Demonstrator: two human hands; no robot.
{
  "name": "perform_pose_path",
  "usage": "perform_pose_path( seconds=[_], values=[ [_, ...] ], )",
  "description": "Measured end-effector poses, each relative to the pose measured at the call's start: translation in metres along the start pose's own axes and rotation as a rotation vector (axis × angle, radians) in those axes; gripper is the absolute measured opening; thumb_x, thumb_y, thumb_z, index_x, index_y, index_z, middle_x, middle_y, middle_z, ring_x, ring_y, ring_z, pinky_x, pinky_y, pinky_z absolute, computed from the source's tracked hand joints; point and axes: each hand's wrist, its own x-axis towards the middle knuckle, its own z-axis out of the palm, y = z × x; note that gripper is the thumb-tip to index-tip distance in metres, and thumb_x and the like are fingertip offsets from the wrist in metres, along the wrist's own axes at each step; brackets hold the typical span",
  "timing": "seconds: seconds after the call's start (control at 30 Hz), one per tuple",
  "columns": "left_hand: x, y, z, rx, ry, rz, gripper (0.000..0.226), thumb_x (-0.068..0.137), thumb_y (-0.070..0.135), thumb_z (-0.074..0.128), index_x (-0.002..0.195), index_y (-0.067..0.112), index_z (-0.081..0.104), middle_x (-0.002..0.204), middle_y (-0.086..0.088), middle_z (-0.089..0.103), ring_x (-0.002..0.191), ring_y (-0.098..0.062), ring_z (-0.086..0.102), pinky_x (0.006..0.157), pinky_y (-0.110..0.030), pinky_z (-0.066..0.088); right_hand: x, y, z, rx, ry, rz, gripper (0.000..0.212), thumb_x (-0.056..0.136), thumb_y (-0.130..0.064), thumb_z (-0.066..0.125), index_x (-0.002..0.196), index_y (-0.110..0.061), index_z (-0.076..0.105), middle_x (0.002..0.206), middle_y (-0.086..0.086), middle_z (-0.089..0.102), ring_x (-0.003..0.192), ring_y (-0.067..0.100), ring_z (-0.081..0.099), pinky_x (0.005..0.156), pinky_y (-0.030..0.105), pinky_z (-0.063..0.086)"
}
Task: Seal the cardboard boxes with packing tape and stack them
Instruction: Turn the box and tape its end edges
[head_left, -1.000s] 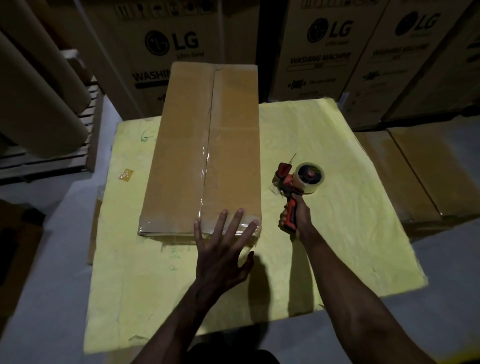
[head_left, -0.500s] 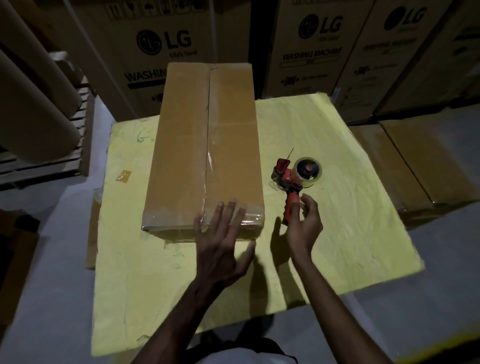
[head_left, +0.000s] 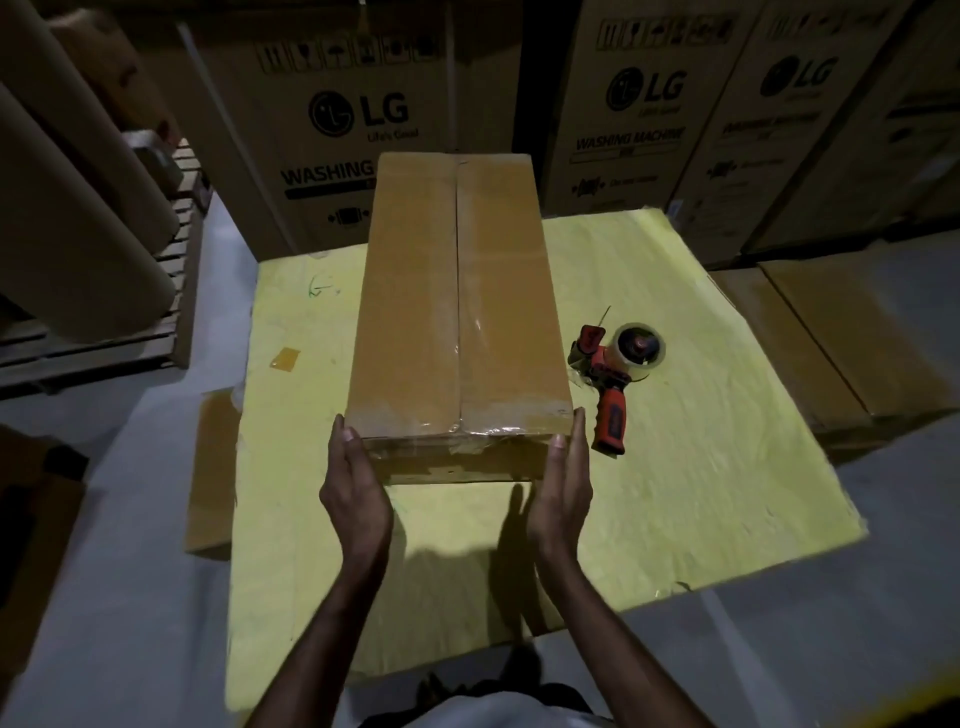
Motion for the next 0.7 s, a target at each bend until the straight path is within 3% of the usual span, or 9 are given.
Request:
perform_pose_path(
  seconds=[0.1,0.2,0.27,0.33,0.37,0.47,0.53,0.6,0.7],
  values=[
    [-0.01,0.0,0.006,-0.149,-0.039,-0.175,0.061,0.109,0.056,0.03,0.16,0.023,0.039,0.165,0.0,0.038,0.152,-0.019,0.033,0.119,-0.032,0.024,0.003,0.01,-0.004,0.146,-0.043,0.158,0.056,0.108,-0.054,0.031,0.161,-0.036,0.024,0.162,-0.017,0.027,0.149,0.006,0.025,0.115,0.03,0.021],
    [-0.014,-0.013,0.003,-0.227,-0.136,-0.183,0.084,0.093,0.077,0.023,0.164,0.035,0.02,0.171,0.01,0.018,0.157,-0.013,0.017,0.124,-0.037,0.012,0.005,0.029,-0.013,0.252,-0.144,0.276,0.063,0.105,-0.055,0.028,0.161,-0.028,0.021,0.168,-0.009,0.021,0.155,0.012,0.018,0.113,0.025,0.018],
    [-0.009,-0.025,-0.004,-0.308,-0.183,-0.171,0.079,0.095,0.077,0.024,0.163,0.037,0.024,0.169,0.012,0.025,0.157,-0.013,0.02,0.125,-0.039,0.011,0.009,0.034,-0.024,0.232,-0.221,0.245,0.074,0.101,-0.068,0.031,0.161,-0.027,0.022,0.168,-0.009,0.022,0.154,0.008,0.023,0.114,0.02,0.02],
    [-0.002,-0.03,-0.02,-0.346,-0.193,-0.081,0.052,0.111,0.046,0.028,0.161,0.032,0.033,0.155,0.018,0.047,0.15,-0.012,0.037,0.126,-0.042,0.02,0.018,0.032,-0.042,0.16,-0.252,0.116,0.079,0.095,-0.07,0.044,0.16,-0.026,0.03,0.164,-0.013,0.03,0.143,-0.006,0.038,0.108,0.01,0.034],
    [0.002,-0.031,-0.03,-0.334,-0.198,0.002,0.046,0.114,0.026,0.031,0.16,0.029,0.036,0.148,0.022,0.055,0.145,-0.012,0.046,0.122,-0.042,0.03,0.024,0.027,-0.053,0.092,-0.251,0.0,0.067,0.099,-0.053,0.047,0.159,-0.026,0.033,0.162,-0.015,0.033,0.135,-0.01,0.045,0.101,0.006,0.039],
    [0.026,-0.032,-0.063,-0.119,-0.354,0.248,0.071,0.099,-0.017,0.043,0.156,0.025,0.045,0.144,0.016,0.061,0.135,-0.013,0.058,0.095,-0.029,0.05,0.057,0.013,-0.089,-0.305,-0.346,-0.336,0.077,0.093,0.0,0.059,0.159,-0.031,0.033,0.16,-0.018,0.035,0.128,-0.014,0.051,0.097,0.006,0.043],
    [0.045,-0.032,-0.079,0.071,-0.481,0.426,0.073,0.095,-0.018,0.056,0.153,0.025,0.05,0.149,0.012,0.058,0.13,-0.01,0.062,0.089,-0.021,0.055,0.081,0.004,-0.105,-0.58,-0.495,-0.501,0.088,0.089,0.004,0.068,0.159,-0.036,0.033,0.166,-0.018,0.026,0.123,-0.006,0.057,0.097,0.017,0.051],
    [0.067,-0.025,-0.088,0.216,-0.543,0.584,0.067,0.091,-0.004,0.073,0.149,0.025,0.056,0.144,0.01,0.063,0.117,-0.008,0.069,0.094,-0.021,0.056,0.1,-0.007,-0.11,-0.756,-0.633,-0.649,0.084,0.092,-0.016,0.077,0.157,-0.044,0.033,0.167,-0.017,0.025,0.112,0.003,0.065,0.089,0.025,0.057],
    [0.098,-0.01,-0.085,0.366,-0.635,0.819,0.062,0.085,0.006,0.081,0.142,0.019,0.063,0.126,0.002,0.072,0.101,-0.005,0.073,0.089,-0.028,0.058,0.123,-0.017,-0.105,-0.926,-0.693,-0.78,0.081,0.085,-0.037,0.082,0.15,-0.05,0.037,0.152,-0.017,0.044,0.095,-0.001,0.06,0.076,0.03,0.06]
  ],
)
